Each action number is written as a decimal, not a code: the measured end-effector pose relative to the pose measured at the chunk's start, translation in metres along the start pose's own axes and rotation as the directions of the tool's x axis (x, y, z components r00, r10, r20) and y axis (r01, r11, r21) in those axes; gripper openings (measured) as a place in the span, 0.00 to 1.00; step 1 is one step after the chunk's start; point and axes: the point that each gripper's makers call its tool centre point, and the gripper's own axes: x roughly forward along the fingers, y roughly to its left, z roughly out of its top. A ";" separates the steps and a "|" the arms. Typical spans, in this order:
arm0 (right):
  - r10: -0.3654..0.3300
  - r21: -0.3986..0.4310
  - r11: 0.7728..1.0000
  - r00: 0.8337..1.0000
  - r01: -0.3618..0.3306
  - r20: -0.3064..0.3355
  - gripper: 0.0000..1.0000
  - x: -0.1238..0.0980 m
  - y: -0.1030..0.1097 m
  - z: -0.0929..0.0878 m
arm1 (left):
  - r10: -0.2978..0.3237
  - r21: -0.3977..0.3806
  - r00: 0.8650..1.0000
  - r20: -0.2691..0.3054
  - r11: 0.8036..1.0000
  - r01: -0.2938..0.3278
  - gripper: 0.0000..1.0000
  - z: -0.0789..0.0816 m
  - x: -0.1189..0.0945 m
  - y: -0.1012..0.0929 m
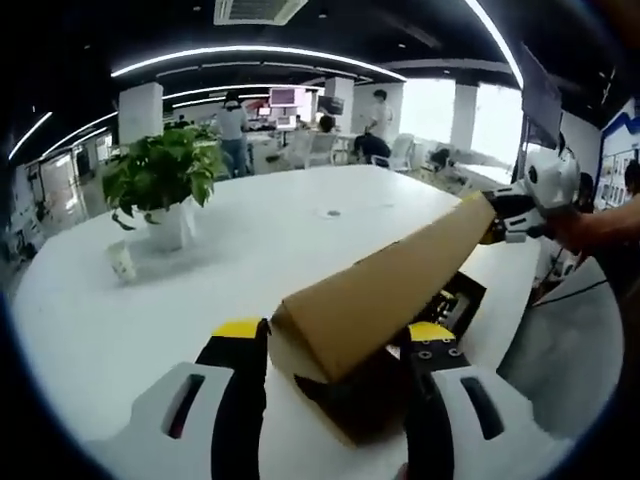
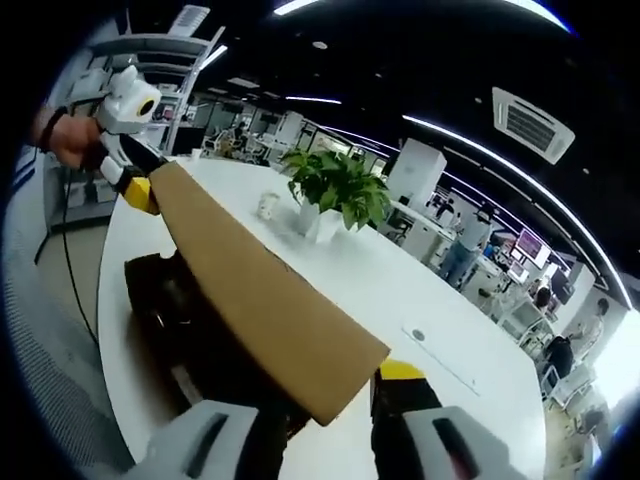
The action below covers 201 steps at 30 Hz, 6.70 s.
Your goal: Operate the shoe box by opening the lid, removing the specified soft item, and placing it in the target area until the item is outside and the box remains undamaged.
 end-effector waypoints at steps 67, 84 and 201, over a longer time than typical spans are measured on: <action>-0.092 0.189 0.976 0.992 0.107 -0.085 0.05 0.024 -0.045 0.010 | 0.239 -0.152 0.970 0.045 0.961 -0.230 0.09 0.039 0.030 0.058; -0.063 0.219 0.972 0.992 0.087 -0.112 0.05 0.043 -0.057 0.011 | 0.253 -0.159 0.967 0.017 0.956 -0.247 0.07 0.044 0.048 0.073; 0.064 0.446 0.890 0.943 0.094 -0.327 0.01 0.145 -0.076 -0.064 | 0.201 -0.195 0.956 -0.215 0.950 -0.243 0.06 -0.002 0.157 0.120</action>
